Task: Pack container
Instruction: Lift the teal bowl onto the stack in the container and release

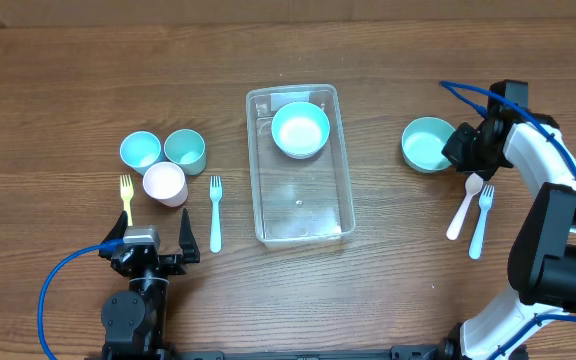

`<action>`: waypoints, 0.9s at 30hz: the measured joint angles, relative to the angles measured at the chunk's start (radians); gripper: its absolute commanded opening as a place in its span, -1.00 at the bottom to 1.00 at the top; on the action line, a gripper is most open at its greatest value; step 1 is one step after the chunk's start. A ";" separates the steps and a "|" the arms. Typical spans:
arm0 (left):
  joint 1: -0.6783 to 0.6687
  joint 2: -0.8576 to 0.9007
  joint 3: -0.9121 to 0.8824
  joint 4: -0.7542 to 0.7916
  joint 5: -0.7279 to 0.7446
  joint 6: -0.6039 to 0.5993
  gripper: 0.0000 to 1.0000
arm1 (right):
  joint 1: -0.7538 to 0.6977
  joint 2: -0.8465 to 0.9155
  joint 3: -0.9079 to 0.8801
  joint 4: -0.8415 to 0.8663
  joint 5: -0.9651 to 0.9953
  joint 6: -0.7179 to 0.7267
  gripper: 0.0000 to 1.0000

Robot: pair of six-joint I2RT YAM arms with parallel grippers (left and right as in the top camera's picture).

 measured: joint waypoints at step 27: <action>0.000 0.000 0.000 0.000 0.000 0.000 1.00 | 0.688 0.126 0.545 -0.235 0.223 -0.008 -0.91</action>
